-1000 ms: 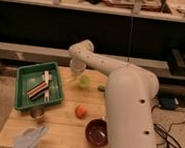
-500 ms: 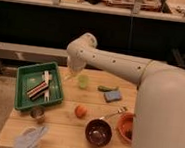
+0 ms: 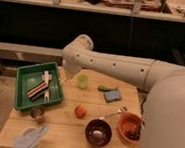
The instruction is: Place banana in metal cup
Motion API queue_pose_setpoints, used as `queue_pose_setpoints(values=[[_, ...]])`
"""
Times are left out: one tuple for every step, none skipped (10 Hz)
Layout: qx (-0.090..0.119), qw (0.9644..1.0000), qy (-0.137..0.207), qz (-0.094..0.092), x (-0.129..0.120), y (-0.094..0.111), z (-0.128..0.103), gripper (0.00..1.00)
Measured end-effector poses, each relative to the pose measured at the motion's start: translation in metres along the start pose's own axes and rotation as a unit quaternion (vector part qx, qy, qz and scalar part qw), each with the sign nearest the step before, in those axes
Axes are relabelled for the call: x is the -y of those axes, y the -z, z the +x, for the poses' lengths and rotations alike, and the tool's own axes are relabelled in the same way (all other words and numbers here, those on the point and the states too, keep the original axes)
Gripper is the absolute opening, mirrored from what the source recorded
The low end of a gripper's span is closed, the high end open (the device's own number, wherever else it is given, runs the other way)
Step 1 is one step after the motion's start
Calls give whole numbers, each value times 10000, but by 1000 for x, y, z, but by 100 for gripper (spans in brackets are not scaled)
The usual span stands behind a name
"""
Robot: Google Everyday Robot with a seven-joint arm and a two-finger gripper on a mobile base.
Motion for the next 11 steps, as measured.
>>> queue_pose_setpoints(values=[[219, 9996, 168, 76, 3, 3, -6, 0], [582, 9976, 349, 137, 8, 8, -23, 0], [861, 9949, 503, 173, 14, 12, -42, 0], [1144, 9910, 665, 216, 20, 19, -63, 0], [1332, 9878, 776, 237, 23, 24, -75, 0], [1368, 9871, 797, 253, 24, 26, -77, 0], [1373, 9870, 799, 250, 24, 25, -78, 0], [1416, 9866, 771, 244, 23, 23, -77, 0], [1568, 9842, 790, 216, 21, 19, -76, 0], [1739, 9807, 868, 215, 18, 16, -79, 0], [1929, 9759, 993, 245, 21, 14, -91, 0]])
